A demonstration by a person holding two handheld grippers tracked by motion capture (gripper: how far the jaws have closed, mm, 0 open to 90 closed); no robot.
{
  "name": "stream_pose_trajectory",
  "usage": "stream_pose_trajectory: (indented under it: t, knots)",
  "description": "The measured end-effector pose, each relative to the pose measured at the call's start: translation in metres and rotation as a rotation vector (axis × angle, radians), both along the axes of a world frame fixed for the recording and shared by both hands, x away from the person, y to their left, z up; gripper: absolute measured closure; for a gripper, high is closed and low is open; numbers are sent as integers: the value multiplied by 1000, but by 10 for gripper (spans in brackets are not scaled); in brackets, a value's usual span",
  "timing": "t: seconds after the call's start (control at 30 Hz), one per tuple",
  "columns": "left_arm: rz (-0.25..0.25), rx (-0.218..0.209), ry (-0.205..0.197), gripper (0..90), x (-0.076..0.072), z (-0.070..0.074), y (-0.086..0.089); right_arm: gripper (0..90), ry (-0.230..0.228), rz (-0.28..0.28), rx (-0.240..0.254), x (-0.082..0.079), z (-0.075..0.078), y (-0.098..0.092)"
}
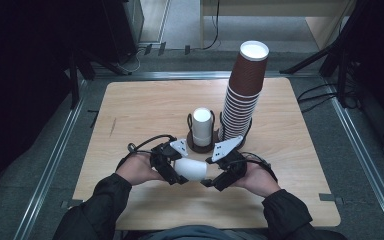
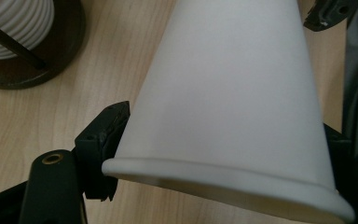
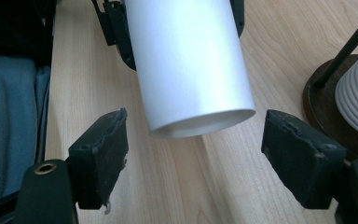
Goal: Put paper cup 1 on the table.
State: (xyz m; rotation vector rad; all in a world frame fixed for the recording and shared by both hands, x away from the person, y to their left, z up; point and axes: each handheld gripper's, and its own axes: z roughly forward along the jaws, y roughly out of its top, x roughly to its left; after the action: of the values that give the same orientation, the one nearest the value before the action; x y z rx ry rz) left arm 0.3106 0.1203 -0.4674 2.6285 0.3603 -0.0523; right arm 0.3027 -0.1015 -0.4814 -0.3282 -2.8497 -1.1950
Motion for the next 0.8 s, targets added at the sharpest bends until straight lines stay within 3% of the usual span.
stream_pose_trajectory:
  t: [0.2, 0.4, 0.63, 0.8]
  knots:
    - [-23, 20, 6, 234, -2, -3, -7, 233, -17, 16, -25, -2, -3, 5]
    - [-41, 28, -16, 234, -6, -2, -14, 237, -39, 48, -54, -4, -6, 13]
    - [-61, 49, -13, 233, -9, -4, -20, 334, -59, 83, -70, -8, -7, 19]
    - [-61, 45, -1, 228, -9, -4, -19, 353, -67, 100, -71, -9, -6, 18]
